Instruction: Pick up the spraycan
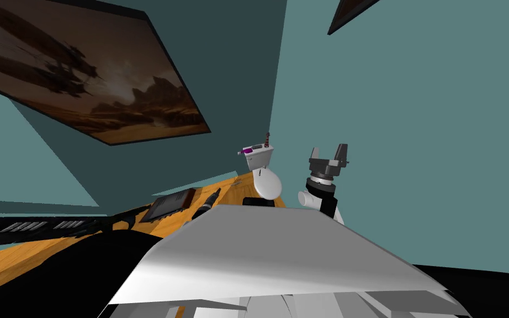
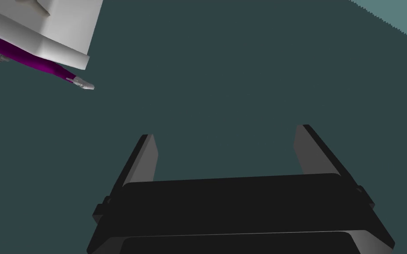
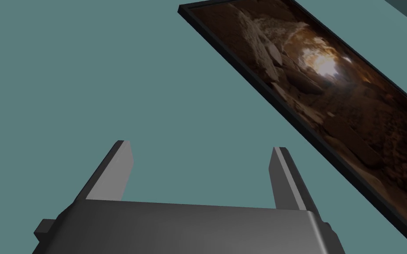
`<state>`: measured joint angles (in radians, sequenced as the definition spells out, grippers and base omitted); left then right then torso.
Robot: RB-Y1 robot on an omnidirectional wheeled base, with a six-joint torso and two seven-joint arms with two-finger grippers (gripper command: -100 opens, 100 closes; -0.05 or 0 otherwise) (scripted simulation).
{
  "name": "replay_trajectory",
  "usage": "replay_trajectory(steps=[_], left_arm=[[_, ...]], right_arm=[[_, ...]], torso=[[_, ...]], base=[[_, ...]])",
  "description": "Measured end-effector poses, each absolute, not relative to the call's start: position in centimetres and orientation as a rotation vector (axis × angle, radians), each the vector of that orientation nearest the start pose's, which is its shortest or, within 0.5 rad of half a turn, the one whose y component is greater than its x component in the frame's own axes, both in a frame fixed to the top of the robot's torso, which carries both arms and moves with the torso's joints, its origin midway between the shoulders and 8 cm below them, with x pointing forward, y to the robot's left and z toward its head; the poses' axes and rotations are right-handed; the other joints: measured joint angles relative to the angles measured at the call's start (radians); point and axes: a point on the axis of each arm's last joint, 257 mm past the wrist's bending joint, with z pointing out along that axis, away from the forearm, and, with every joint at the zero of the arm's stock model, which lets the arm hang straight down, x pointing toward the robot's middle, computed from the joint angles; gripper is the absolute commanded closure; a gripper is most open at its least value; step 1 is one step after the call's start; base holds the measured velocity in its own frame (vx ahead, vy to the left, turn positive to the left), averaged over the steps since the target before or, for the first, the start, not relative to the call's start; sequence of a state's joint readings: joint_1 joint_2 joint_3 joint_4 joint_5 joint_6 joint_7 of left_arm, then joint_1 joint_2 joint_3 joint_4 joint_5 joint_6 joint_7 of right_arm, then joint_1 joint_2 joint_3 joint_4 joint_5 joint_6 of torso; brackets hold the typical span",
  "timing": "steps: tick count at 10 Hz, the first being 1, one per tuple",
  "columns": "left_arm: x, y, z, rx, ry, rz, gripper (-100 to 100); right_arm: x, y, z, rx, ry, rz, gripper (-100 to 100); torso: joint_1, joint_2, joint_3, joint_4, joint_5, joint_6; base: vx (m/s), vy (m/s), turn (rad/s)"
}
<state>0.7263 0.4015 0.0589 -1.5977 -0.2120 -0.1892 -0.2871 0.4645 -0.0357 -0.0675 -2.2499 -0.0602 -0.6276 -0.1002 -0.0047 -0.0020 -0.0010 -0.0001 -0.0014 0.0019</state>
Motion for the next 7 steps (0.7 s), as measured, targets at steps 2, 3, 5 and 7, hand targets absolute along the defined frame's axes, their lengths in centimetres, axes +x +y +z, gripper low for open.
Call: replay_trajectory(steps=[2,3,5,7], left_arm=[[23.94,43.58,-41.7,-0.803,1.898,-0.25,-100],[23.94,43.57,-41.7,-0.802,1.898,-0.25,-100],[23.95,43.57,-41.69,-0.802,1.898,-0.25,-100],[23.95,43.58,-41.69,-0.802,1.898,-0.25,-100]], right_arm=[[32.44,-29.83,4.76,0.586,0.486,1.408,0],[32.44,-29.83,4.76,0.586,0.486,1.408,0],[32.44,-29.83,4.76,0.586,0.486,1.408,0],[32.44,-29.83,4.76,0.586,0.486,1.408,0]], torso=[[0.002,-0.002,-0.001,0.0,0.0,0.001],[0.004,-0.003,-0.002,0.0,0.001,0.001],[0.005,-0.004,-0.002,-0.001,0.001,0.001],[0.005,-0.003,-0.002,-0.001,0.001,0.001]], base=[[-0.007,-0.014,0.04],[0.004,0.013,-0.023],[0.003,0.006,-0.015],[-0.021,0.014,-0.093]])
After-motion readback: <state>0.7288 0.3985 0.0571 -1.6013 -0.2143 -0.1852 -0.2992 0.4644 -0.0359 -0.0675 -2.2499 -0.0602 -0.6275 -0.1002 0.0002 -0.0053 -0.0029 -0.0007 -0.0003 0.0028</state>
